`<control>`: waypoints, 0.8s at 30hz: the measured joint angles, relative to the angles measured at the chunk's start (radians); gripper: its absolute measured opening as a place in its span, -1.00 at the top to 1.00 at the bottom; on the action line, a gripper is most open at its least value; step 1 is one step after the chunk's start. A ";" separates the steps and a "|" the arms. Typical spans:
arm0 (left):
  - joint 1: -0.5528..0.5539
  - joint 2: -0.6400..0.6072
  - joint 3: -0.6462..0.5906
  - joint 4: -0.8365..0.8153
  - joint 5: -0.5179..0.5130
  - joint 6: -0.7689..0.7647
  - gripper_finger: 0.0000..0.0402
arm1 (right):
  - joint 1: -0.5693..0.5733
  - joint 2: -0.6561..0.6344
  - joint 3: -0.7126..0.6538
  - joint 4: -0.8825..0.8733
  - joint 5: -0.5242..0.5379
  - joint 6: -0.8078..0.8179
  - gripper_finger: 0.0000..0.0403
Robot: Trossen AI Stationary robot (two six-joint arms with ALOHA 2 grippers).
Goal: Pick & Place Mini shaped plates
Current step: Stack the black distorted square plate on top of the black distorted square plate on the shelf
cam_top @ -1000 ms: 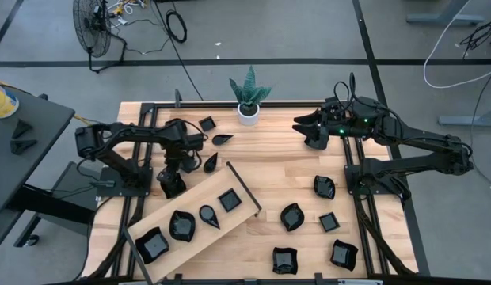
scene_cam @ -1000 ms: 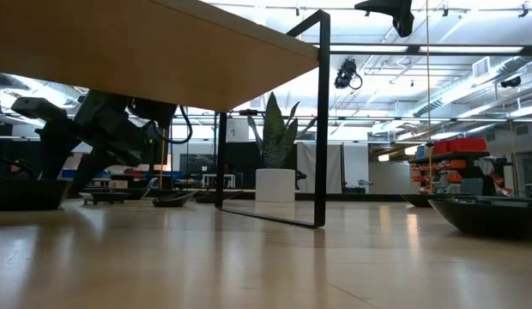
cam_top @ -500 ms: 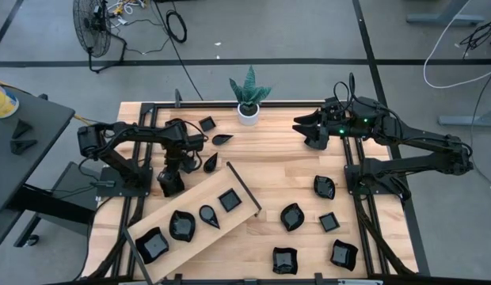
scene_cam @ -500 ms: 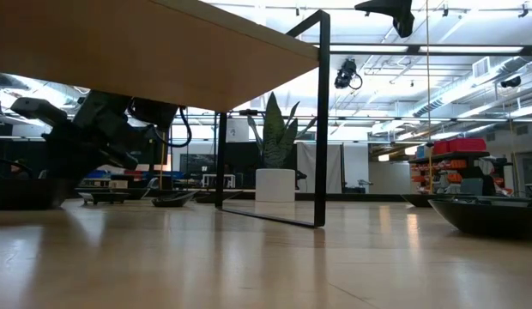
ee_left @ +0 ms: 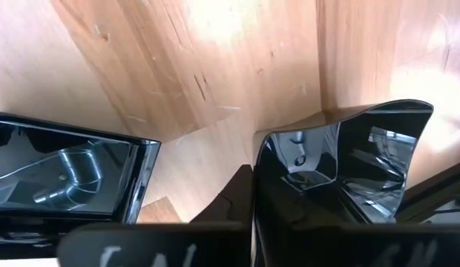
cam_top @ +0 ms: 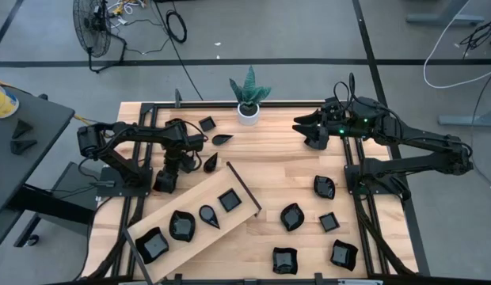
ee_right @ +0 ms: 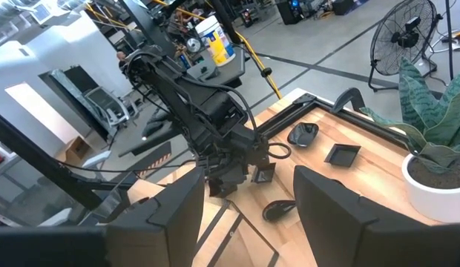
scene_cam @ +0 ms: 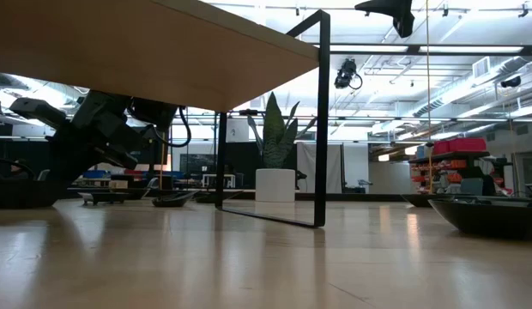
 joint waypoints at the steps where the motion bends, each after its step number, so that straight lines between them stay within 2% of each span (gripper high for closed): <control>1: 0.000 0.000 0.000 -0.001 0.000 0.000 0.94 | 0.000 0.000 0.000 0.000 0.000 0.000 -0.04; 12: 0.000 0.000 0.099 -0.105 -0.003 0.007 0.98 | 0.000 0.000 0.000 0.000 0.000 -0.010 -0.04; 19: 0.000 0.000 0.268 -0.231 -0.013 -0.005 0.99 | 0.000 0.000 0.000 0.000 0.000 -0.010 -0.04; 24: 0.000 0.000 0.420 -0.335 -0.061 -0.049 0.99 | 0.000 0.000 0.000 0.001 0.000 -0.010 -0.04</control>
